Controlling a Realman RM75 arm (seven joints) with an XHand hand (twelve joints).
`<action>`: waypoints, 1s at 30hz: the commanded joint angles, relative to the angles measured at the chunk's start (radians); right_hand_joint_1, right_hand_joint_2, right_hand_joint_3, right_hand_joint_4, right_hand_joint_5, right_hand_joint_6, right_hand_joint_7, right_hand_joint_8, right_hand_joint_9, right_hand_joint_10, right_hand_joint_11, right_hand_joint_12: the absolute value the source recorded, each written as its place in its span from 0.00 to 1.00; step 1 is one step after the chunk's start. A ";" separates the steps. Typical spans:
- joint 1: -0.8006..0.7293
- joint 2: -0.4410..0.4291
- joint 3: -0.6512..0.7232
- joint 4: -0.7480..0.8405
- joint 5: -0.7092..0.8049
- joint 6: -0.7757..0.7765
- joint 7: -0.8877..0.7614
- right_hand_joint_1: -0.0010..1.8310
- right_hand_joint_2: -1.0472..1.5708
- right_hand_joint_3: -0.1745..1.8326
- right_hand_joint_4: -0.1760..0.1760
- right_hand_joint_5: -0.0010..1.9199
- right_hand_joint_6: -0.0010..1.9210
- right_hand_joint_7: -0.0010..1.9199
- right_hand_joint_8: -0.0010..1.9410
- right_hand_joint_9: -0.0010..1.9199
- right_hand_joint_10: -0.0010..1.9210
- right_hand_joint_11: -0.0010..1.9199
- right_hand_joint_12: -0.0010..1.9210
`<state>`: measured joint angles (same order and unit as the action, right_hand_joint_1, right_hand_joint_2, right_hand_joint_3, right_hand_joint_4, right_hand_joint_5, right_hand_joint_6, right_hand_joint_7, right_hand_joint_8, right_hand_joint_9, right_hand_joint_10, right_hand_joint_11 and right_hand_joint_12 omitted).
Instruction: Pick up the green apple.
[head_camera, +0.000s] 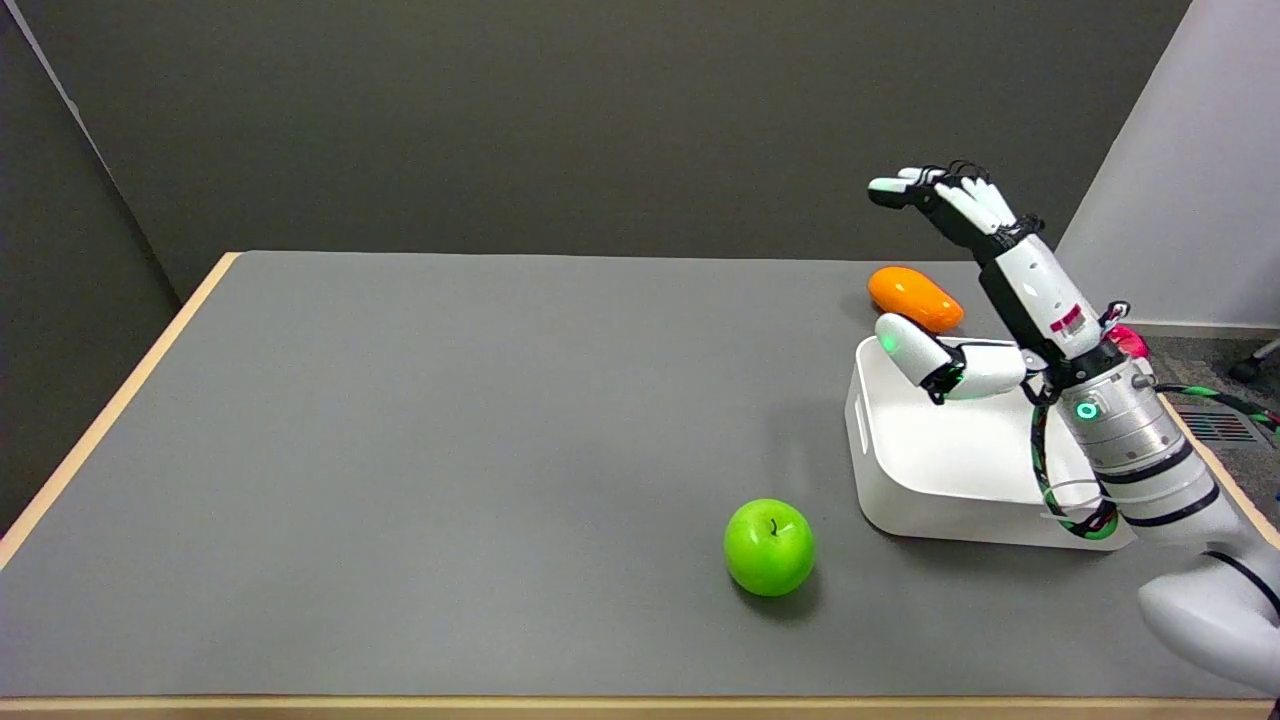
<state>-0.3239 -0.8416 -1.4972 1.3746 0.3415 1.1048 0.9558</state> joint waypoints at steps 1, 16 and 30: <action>-0.109 0.045 0.103 0.082 -0.128 -0.017 0.307 0.22 0.62 0.56 0.60 0.14 0.30 0.17 0.24 0.05 0.35 0.00 0.55; -0.311 0.002 0.134 0.222 -0.304 -0.041 0.300 0.23 0.61 0.55 0.55 0.14 0.29 0.16 0.24 0.05 0.36 0.00 0.54; -0.331 -0.017 0.134 0.403 -0.615 -0.294 0.296 0.27 0.61 0.55 0.50 0.14 0.28 0.15 0.25 0.04 0.36 0.00 0.52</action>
<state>-0.5798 -0.8334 -1.3742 1.5682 0.0540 1.0367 1.2300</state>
